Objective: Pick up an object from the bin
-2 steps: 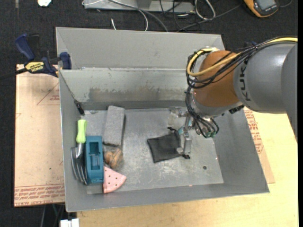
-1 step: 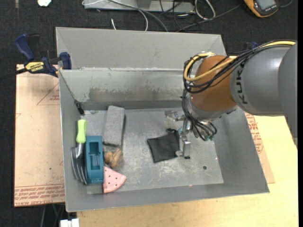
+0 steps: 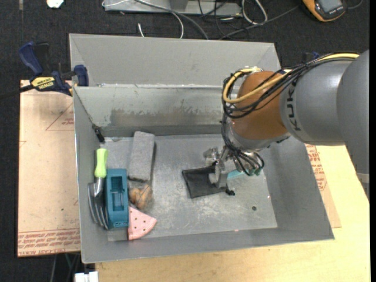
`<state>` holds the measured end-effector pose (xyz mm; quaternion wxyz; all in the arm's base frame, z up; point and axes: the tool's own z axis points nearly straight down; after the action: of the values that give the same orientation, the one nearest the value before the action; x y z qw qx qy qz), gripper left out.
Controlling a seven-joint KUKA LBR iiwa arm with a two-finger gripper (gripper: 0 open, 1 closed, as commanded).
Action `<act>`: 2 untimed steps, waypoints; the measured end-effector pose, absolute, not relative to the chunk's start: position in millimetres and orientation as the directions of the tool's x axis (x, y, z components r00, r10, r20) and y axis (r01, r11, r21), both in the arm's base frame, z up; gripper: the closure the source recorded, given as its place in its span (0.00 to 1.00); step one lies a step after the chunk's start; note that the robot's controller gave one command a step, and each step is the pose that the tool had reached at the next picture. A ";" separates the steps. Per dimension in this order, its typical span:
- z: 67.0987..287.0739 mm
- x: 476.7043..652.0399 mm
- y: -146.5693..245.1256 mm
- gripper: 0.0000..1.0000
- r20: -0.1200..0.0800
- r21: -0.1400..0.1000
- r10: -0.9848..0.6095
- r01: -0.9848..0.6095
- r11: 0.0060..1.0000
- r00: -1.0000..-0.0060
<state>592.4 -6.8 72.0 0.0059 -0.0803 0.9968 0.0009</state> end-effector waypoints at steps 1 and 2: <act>72.1 592.4 -6.9 1.00 -0.012 0.001 -0.160 -0.160 0.987 -0.987; 151.0 588.5 -6.4 1.00 -0.008 0.002 -0.181 -0.181 0.983 -0.983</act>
Offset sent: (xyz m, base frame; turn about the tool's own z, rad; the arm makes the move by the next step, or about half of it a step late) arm -0.0045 -0.0002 0.1421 -0.0393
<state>588.5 -6.4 151.0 0.0039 -0.0909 0.9958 0.0013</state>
